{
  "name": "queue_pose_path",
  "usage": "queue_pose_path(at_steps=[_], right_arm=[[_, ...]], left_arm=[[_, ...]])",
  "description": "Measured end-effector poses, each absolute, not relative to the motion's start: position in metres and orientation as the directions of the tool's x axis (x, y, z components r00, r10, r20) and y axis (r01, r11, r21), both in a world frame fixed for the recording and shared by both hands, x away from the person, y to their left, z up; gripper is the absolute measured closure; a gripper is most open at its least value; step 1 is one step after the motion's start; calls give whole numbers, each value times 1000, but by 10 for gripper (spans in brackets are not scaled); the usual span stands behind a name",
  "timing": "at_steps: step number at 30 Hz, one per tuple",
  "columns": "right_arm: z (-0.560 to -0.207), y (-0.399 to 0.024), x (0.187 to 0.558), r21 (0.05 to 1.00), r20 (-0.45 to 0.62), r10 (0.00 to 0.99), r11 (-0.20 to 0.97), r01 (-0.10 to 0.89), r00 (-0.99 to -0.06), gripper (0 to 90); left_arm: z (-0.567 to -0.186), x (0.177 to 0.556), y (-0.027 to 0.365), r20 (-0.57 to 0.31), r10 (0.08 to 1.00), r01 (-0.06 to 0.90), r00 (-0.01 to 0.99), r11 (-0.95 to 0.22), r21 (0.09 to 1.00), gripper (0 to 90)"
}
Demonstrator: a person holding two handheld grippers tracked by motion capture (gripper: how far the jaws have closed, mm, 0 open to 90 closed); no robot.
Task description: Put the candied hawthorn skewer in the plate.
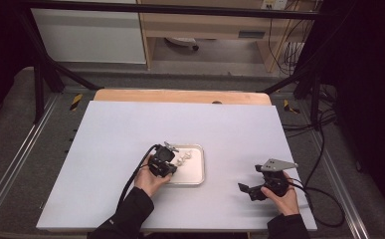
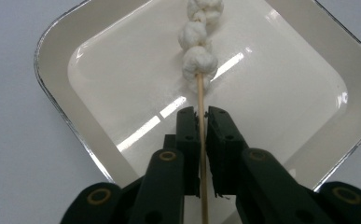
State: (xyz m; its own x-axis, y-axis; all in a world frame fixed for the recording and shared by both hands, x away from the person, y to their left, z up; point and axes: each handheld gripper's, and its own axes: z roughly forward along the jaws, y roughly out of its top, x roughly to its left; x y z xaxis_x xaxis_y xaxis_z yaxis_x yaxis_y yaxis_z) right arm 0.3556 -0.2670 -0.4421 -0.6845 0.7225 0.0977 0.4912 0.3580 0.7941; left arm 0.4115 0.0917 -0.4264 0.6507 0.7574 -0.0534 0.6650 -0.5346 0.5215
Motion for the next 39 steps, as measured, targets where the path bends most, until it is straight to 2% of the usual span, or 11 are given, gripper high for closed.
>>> queue_pose_path(at_steps=[10,15,23,25,33,39], right_arm=[[-442,-267,356,797,99,723,354,490,-684,5],[-442,-267,356,797,100,724,352,491,-682,5],[-441,-268,356,800,102,724,348,489,-682,5],[-440,-268,355,800,106,726,344,492,-680,5],[-440,-269,355,799,105,729,343,494,-677,5],[-440,-269,355,797,107,732,341,498,-673,5]], left_arm=[[-412,405,99,-37,728,604,685,-539,587,618],[-403,400,106,-27,709,566,704,-538,624,490],[-394,393,125,-70,689,550,722,-509,662,295],[-395,389,132,-70,689,547,721,-504,668,222],[-399,372,168,-58,704,517,708,-460,722,105],[-408,361,200,-60,732,518,679,-420,745,92]])
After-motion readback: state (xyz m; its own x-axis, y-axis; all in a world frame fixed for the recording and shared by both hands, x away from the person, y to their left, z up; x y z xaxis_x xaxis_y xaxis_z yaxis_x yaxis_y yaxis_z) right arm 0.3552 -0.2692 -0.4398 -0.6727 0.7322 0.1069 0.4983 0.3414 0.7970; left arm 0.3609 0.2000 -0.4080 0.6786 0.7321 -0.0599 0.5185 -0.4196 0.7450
